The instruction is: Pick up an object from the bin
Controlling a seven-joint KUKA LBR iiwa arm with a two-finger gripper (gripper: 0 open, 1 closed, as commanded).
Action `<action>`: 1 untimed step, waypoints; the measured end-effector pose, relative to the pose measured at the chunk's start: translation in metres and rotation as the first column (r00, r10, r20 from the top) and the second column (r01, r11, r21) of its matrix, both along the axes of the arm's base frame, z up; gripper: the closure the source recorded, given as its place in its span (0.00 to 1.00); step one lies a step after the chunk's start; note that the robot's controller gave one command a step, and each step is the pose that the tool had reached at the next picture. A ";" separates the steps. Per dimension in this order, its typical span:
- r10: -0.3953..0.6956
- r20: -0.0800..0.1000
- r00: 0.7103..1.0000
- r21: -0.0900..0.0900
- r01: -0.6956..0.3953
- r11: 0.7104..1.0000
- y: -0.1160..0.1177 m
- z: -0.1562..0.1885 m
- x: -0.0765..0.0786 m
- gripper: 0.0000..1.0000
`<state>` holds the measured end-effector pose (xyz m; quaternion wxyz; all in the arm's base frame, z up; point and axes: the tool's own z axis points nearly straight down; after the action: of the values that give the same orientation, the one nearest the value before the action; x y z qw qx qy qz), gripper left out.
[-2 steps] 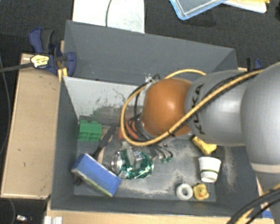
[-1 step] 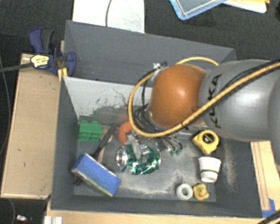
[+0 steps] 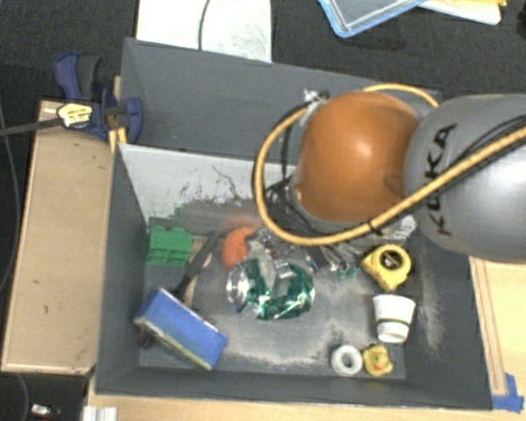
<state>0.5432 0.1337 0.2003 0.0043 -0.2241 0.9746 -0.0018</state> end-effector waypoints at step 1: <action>0.056 0.013 0.998 0.002 -0.056 0.998 -0.002 -0.031 0.006 1.00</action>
Offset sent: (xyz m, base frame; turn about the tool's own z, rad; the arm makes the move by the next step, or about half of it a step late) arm -0.0344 -0.0076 -0.0916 0.0206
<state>0.5493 0.1316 0.1695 0.0108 -0.2514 0.9678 -0.0021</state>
